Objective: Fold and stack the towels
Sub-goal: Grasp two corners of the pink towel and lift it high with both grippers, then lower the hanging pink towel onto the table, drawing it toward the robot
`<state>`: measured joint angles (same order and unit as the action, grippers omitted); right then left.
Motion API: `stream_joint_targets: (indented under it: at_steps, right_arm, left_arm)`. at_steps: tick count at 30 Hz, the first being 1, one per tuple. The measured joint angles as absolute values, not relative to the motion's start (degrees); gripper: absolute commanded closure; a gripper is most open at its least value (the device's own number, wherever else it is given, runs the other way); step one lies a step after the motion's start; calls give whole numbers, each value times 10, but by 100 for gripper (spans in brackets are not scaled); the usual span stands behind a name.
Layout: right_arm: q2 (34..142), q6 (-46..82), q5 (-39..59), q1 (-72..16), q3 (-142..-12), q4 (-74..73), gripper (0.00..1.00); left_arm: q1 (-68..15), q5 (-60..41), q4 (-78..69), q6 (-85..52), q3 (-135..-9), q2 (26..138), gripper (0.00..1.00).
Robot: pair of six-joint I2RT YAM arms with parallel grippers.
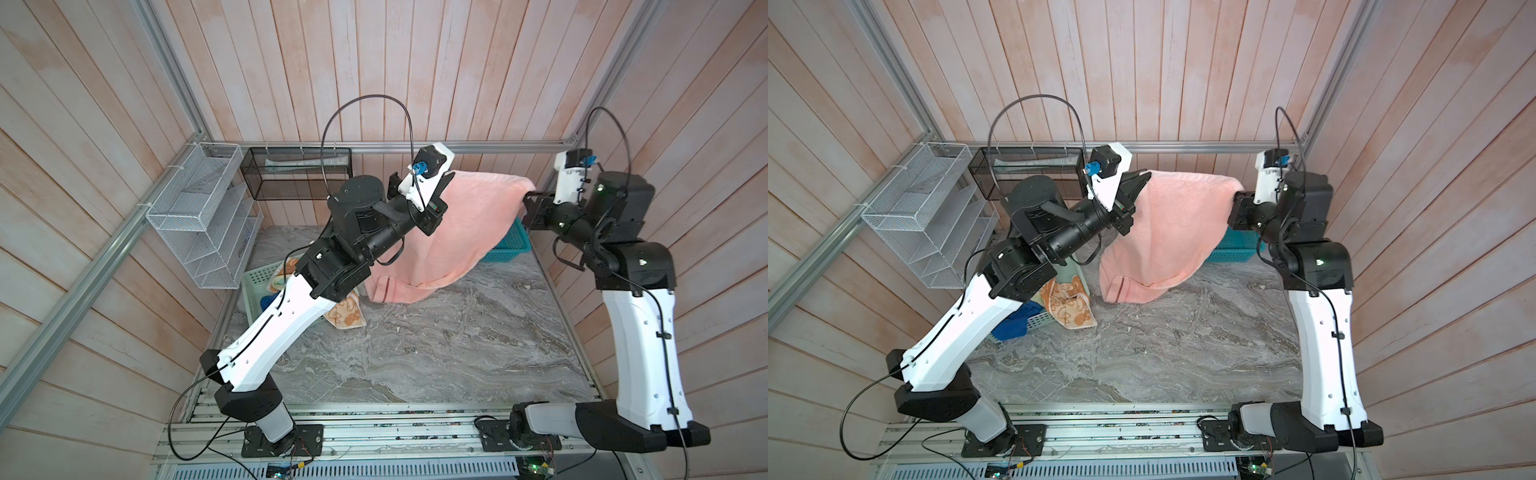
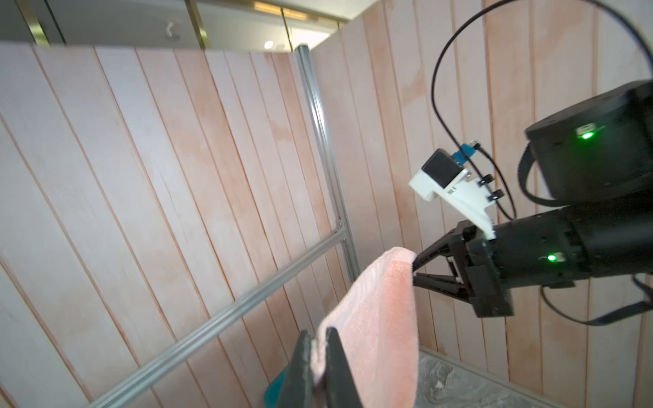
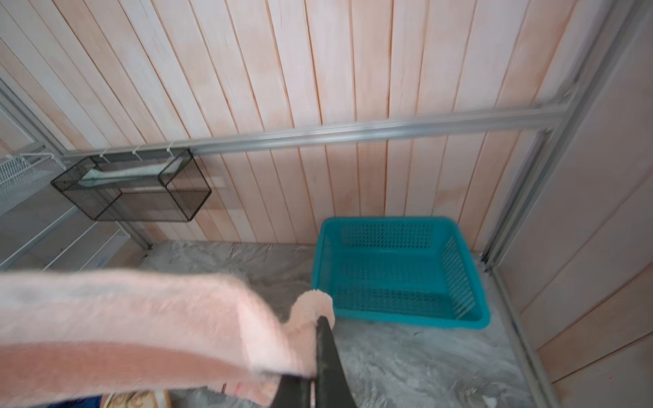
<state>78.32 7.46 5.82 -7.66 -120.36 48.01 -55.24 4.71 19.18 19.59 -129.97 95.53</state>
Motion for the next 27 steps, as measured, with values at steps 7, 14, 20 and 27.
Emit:
stream_joint_targets:
  at_steps: [7,14,20,27]
  right_arm:
    - [800,21,0,-77,-1423,525,100]
    - [773,6,-32,-77,-1449,493,100]
    - [788,3,-27,-78,-1407,468,100]
    - [854,-1,-1,-83,-1293,418,100]
  left_arm:
    - [-682,142,208,306,-1446,985,100]
    - [-719,209,206,369,-1478,1004,100]
    - [-642,195,242,330,-1470,1004,100]
    - [-445,70,274,211,-1354,1003,100]
